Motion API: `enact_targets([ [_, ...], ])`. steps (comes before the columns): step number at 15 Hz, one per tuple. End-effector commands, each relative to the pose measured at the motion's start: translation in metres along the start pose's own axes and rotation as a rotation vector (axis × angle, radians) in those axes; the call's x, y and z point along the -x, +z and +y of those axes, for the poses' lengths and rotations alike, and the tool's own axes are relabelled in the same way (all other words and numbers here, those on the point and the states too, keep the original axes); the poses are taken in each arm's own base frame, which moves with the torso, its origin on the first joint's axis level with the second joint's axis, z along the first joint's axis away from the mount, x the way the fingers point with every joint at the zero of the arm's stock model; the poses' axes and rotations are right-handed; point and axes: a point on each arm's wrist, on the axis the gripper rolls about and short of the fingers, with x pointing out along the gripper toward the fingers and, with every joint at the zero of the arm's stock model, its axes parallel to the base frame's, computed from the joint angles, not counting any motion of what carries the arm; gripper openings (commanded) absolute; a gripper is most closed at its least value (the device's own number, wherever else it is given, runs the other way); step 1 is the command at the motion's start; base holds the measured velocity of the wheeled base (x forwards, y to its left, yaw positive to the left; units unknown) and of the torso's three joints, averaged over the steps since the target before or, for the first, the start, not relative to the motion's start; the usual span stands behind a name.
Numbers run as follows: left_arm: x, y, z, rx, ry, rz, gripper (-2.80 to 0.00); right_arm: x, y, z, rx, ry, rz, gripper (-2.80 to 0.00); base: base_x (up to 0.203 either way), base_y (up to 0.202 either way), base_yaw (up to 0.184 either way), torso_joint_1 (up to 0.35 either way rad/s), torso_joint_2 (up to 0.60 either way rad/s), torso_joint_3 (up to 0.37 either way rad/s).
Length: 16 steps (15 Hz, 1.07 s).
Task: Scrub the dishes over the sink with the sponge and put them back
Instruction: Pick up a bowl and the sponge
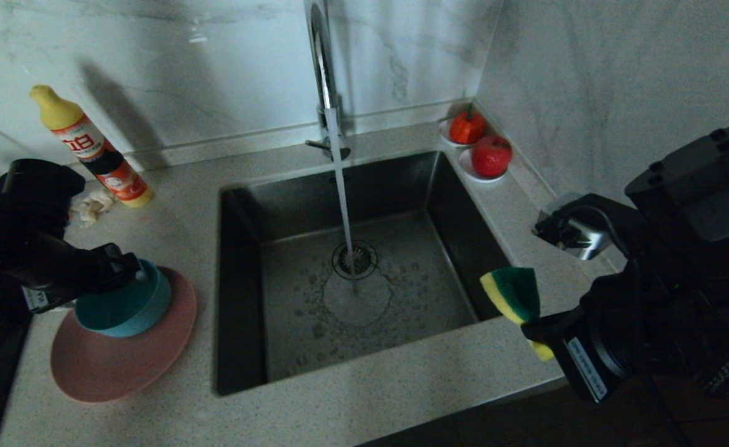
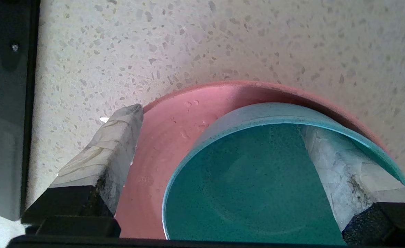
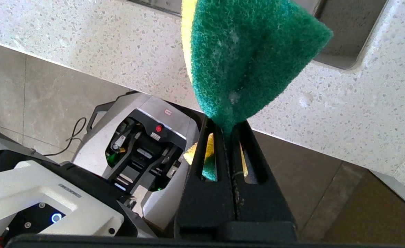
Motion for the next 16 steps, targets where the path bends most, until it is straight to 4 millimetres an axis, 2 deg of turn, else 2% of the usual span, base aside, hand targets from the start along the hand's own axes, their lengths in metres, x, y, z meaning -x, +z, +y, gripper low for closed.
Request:
enact_targets([
  [1,0.003,0.002,0.0,0.014,-0.003,-0.009,0.0,0.003,-0.001,-0.001,-0.001,0.0,-0.002,-2.8,0.0,0.0,0.0,0.0,0.0,0.0],
  [7,0.018,0.012,-0.001,0.094,-0.048,-0.044,0.0,0.004,-0.005,-0.002,0.0,-0.002,0.005,-2.8,0.0,0.0,0.0,0.0,0.0,0.0],
  [11,0.011,0.011,0.004,0.132,-0.049,-0.002,0.0,0.005,-0.005,-0.002,0.0,-0.001,0.004,-2.8,0.0,0.0,0.0,0.0,0.0,0.0],
  [16,-0.007,0.007,0.012,0.22,-0.061,0.102,0.0,0.004,-0.005,-0.002,0.001,-0.001,0.007,-2.8,0.0,0.0,0.0,0.0,0.0,0.0],
])
